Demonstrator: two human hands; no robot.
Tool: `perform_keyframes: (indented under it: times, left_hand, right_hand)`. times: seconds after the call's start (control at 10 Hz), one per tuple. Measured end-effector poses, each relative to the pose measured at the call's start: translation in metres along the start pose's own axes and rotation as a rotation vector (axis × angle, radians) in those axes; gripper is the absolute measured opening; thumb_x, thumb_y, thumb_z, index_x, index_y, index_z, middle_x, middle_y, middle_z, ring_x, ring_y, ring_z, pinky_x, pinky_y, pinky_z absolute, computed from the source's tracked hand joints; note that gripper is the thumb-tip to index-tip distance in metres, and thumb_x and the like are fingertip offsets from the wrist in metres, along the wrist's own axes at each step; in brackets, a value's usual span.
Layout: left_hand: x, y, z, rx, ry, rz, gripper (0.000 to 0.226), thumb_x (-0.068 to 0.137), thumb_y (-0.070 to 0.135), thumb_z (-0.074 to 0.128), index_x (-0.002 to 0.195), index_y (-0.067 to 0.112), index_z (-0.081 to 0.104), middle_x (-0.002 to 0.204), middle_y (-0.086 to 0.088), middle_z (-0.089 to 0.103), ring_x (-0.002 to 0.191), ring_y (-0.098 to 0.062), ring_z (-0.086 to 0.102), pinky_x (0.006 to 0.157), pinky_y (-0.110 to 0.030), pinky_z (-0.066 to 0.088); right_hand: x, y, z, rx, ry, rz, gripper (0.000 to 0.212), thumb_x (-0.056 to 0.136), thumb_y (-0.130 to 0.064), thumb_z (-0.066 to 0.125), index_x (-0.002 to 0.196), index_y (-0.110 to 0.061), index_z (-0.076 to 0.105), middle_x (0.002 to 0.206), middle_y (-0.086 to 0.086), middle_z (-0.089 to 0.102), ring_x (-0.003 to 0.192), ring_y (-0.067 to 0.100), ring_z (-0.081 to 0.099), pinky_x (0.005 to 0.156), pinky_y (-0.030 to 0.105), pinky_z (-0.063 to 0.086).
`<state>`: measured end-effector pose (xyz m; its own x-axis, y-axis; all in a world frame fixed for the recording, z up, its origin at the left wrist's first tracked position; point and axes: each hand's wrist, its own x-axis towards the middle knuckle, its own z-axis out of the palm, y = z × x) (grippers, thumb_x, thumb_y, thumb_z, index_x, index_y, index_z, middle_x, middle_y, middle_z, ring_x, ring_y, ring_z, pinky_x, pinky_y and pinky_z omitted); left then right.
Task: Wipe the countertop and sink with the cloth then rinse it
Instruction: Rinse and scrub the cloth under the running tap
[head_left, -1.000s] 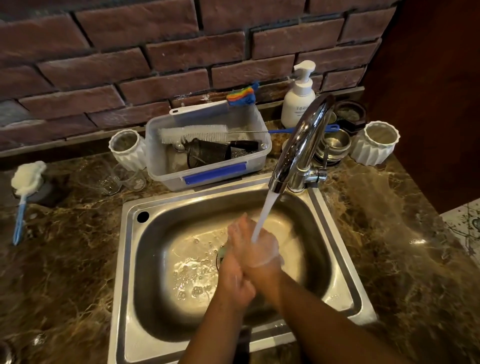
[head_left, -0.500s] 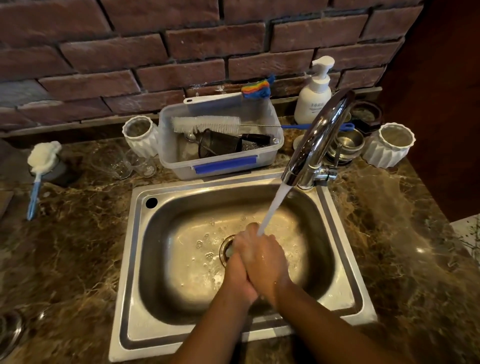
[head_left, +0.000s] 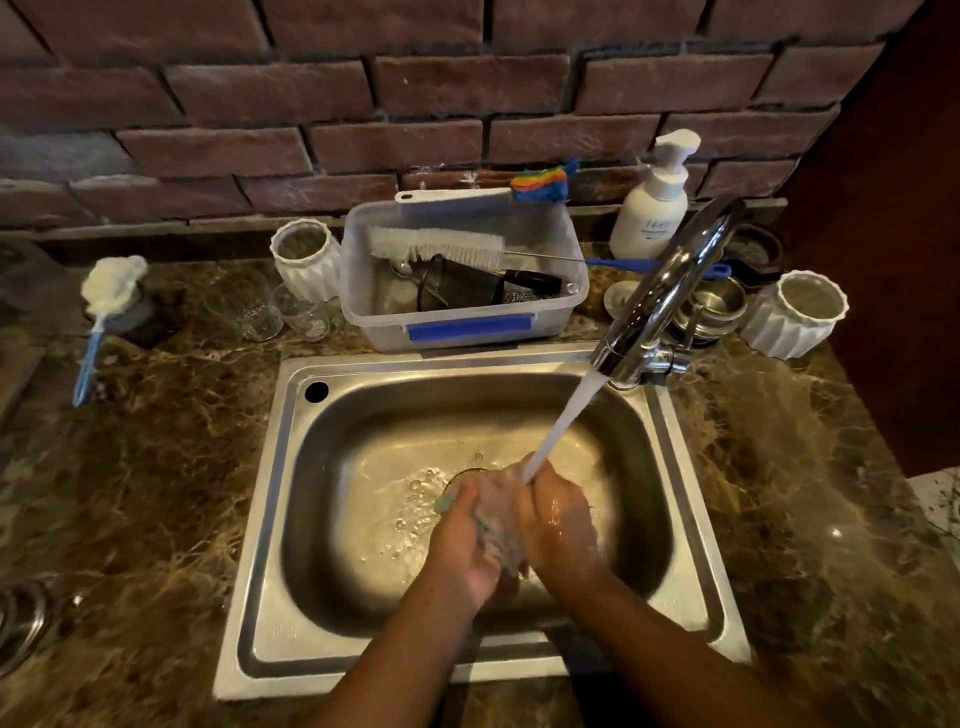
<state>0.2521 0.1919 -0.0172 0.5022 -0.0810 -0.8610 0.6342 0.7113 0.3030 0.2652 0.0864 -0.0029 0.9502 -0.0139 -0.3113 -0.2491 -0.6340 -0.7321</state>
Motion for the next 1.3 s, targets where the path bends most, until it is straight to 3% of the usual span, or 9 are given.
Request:
perform_keyframes:
  times: [0.1, 0.2, 0.3, 0.4, 0.5, 0.8, 1.0, 1.1, 1.3]
  left_hand:
    - [0.019, -0.017, 0.005, 0.060, -0.080, -0.061, 0.035, 0.108, 0.035, 0.039, 0.118, 0.013, 0.063, 0.099, -0.009, 0.065, 0.090, -0.015, 0.068, 0.081, -0.032, 0.056]
    - [-0.003, -0.011, 0.007, -0.855, -0.287, -0.333, 0.029, 0.107, 0.030, 0.044, 0.110, 0.015, 0.069, 0.082, -0.013, 0.063, 0.078, -0.013, 0.066, 0.070, -0.028, 0.055]
    - [-0.021, -0.024, 0.013, 0.030, -0.073, 0.076, 0.042, 0.096, 0.045, 0.053, 0.126, 0.020, 0.070, 0.108, -0.011, 0.077, 0.096, -0.024, 0.074, 0.080, -0.039, 0.059]
    - [-0.019, -0.018, 0.006, 0.110, -0.171, 0.105, 0.045, 0.103, 0.045, 0.044, 0.124, 0.015, 0.070, 0.117, -0.017, 0.074, 0.116, -0.036, 0.066, 0.107, -0.055, 0.047]
    - [-0.019, -0.003, 0.015, 0.080, 0.011, 0.099, 0.050, 0.104, 0.045, 0.042, 0.115, 0.005, 0.070, 0.105, -0.018, 0.077, 0.108, -0.035, 0.069, 0.102, -0.050, 0.050]
    - [-0.022, -0.013, 0.029, 0.087, -0.063, 0.090, 0.044, 0.097, 0.047, 0.055, 0.125, 0.016, 0.069, 0.100, -0.008, 0.074, 0.075, -0.018, 0.071, 0.058, -0.027, 0.057]
    - [-0.028, -0.010, 0.014, 0.242, -0.036, 0.132, 0.045, 0.102, 0.045, 0.047, 0.119, 0.010, 0.070, 0.113, -0.017, 0.076, 0.113, -0.037, 0.068, 0.108, -0.056, 0.046]
    - [-0.017, 0.003, 0.019, 0.155, 0.054, 0.112, 0.048, 0.102, 0.046, 0.050, 0.118, 0.005, 0.069, 0.109, -0.019, 0.076, 0.108, -0.038, 0.070, 0.102, -0.054, 0.052]
    - [-0.009, -0.002, 0.031, 0.128, -0.020, 0.066, 0.041, 0.105, 0.046, 0.042, 0.109, 0.012, 0.065, 0.099, -0.005, 0.066, 0.086, -0.019, 0.065, 0.078, -0.037, 0.052]
  right_hand:
    - [-0.018, -0.017, 0.022, -0.124, -0.017, -0.043, 0.031, 0.106, -0.032, 0.043, 0.109, -0.011, 0.065, 0.100, 0.010, 0.071, 0.093, 0.027, 0.069, 0.080, 0.028, 0.052]
    - [0.005, -0.007, 0.015, -0.186, 0.144, -0.015, 0.028, 0.102, -0.041, 0.048, 0.086, -0.025, 0.064, 0.076, -0.002, 0.069, 0.072, 0.023, 0.070, 0.068, 0.034, 0.058]
    - [0.031, 0.010, -0.010, -0.104, 0.071, 0.074, 0.019, 0.099, -0.038, 0.052, 0.085, -0.028, 0.058, 0.075, -0.010, 0.065, 0.072, 0.015, 0.066, 0.073, 0.042, 0.061]
    - [0.040, 0.018, -0.020, -0.071, 0.117, 0.094, 0.019, 0.100, -0.041, 0.050, 0.093, -0.025, 0.058, 0.079, -0.005, 0.067, 0.074, 0.016, 0.066, 0.069, 0.042, 0.060]
    - [0.020, 0.003, -0.016, 0.005, 0.136, 0.026, 0.019, 0.102, -0.035, 0.051, 0.093, -0.021, 0.060, 0.074, -0.005, 0.065, 0.067, 0.013, 0.065, 0.057, 0.027, 0.055]
    - [0.013, -0.008, 0.002, -0.080, 0.115, -0.044, 0.016, 0.099, -0.032, 0.057, 0.084, -0.030, 0.061, 0.081, -0.004, 0.069, 0.079, 0.019, 0.068, 0.060, 0.019, 0.042]
    - [0.045, 0.014, -0.032, 0.113, 0.175, 0.037, 0.017, 0.102, -0.028, 0.054, 0.099, -0.013, 0.062, 0.079, 0.011, 0.067, 0.068, 0.020, 0.066, 0.066, 0.032, 0.058]
    - [0.027, 0.007, -0.025, 0.103, 0.209, 0.022, 0.015, 0.102, -0.026, 0.053, 0.096, -0.016, 0.062, 0.077, 0.005, 0.068, 0.069, 0.018, 0.067, 0.063, 0.042, 0.059]
    - [-0.009, -0.020, 0.010, -0.012, 0.043, -0.133, 0.021, 0.104, -0.037, 0.048, 0.085, -0.032, 0.057, 0.079, -0.009, 0.064, 0.073, 0.005, 0.061, 0.062, 0.015, 0.042]
